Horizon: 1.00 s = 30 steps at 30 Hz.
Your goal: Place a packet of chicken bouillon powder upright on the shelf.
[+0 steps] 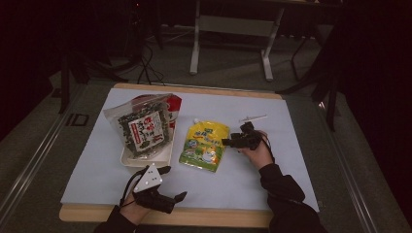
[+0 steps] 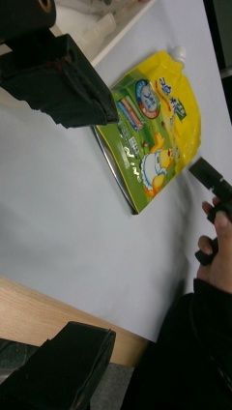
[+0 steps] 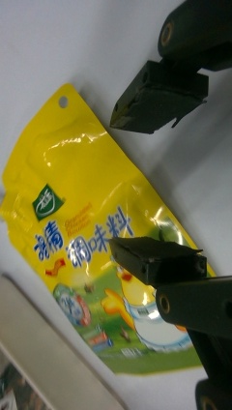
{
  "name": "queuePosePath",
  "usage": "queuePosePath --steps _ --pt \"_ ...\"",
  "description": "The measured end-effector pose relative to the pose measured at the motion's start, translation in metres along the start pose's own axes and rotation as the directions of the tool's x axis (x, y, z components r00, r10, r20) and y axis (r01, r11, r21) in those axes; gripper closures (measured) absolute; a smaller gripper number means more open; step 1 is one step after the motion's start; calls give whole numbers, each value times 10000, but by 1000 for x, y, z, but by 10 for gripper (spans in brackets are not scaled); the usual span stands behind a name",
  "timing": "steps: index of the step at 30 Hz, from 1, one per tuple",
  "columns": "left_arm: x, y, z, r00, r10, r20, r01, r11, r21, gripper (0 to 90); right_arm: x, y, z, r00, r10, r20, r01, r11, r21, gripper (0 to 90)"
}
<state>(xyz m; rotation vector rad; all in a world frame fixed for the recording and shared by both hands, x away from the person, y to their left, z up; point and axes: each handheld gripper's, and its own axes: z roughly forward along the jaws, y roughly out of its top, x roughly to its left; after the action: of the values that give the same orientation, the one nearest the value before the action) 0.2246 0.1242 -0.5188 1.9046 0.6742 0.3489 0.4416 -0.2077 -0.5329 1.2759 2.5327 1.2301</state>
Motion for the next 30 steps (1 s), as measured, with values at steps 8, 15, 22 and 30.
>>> queuePosePath --steps 8,15,22,30 --pt "1 -1 2 9999 -33 100 33 10000 49 38 -9 5 16 9970 762 -119 -756 9963 399 364" --pt "2 -2 2 9999 -102 125 101 9999 103 38 -14 11 21 9915 1161 -591 -1127 9920 572 441" --pt "3 -3 3 9998 -147 151 145 9998 159 38 -14 12 24 9876 1256 -943 -1197 9907 652 722" --pt "3 -2 3 9996 -228 192 228 9997 38 38 -5 15 17 9964 604 -601 -562 9960 690 900"
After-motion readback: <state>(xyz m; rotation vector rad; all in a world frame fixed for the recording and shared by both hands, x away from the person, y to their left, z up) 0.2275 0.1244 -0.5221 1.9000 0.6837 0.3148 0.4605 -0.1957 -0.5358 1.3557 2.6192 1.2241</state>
